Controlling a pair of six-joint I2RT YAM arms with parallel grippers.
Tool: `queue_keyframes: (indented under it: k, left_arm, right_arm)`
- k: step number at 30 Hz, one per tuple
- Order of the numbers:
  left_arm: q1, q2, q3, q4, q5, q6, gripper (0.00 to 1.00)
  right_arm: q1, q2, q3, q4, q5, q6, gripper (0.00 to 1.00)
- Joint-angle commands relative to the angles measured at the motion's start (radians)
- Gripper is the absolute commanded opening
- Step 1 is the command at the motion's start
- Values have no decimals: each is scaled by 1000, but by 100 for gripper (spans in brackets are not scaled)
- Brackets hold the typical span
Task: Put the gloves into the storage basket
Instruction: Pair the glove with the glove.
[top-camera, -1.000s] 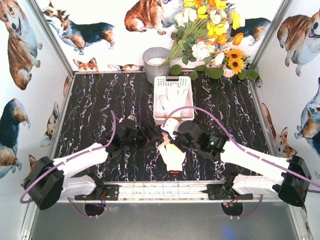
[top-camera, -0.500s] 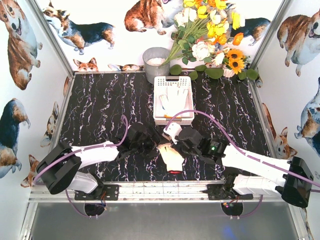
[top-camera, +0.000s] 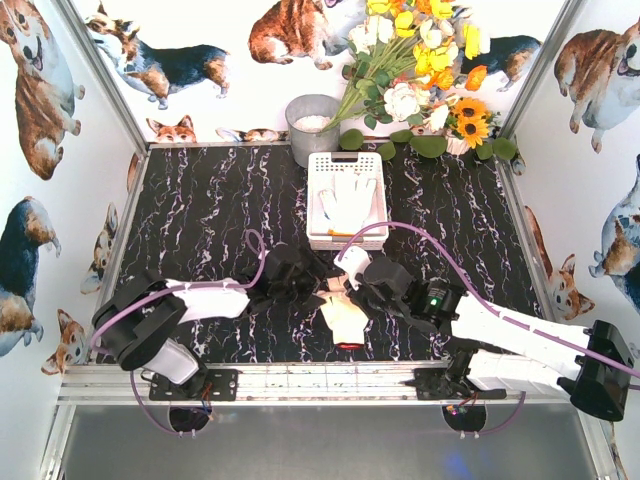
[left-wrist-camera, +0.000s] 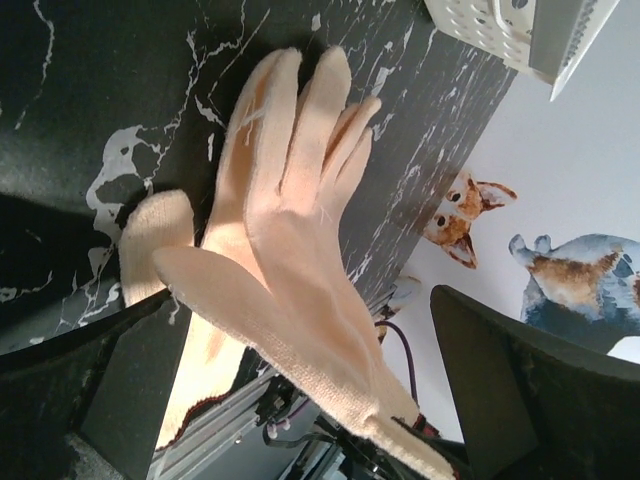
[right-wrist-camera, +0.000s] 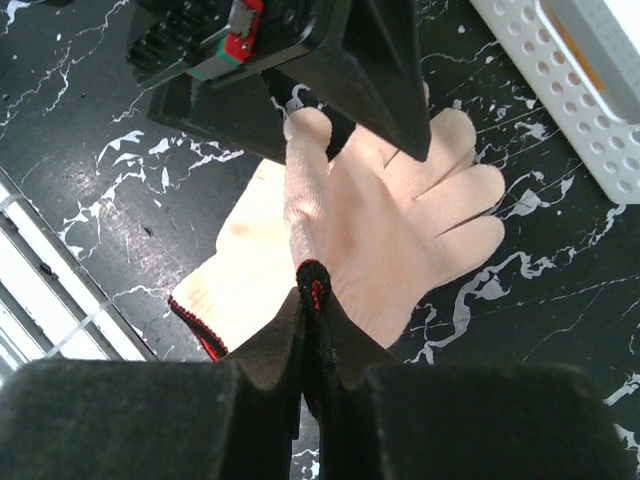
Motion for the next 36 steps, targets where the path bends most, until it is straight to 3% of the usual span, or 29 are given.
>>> queue_keyframes:
  k: [1,9,28,36]
  left_arm:
    - [-6,36,52,57,-34,4,99]
    - [-7,65,92,34,-71,57,90]
    - [-7,96,121,-180,-113,198,43]
    - [-8,86,119,-236,-140,226,27]
  right_arm:
    - [6,-19,-11,64,-13,17,0]
    - [8,-16,-35,66,-27,47,0]
    - [18,43,-58,104,-78,101,0]
    - [27,62,-60,104,-98,119,7]
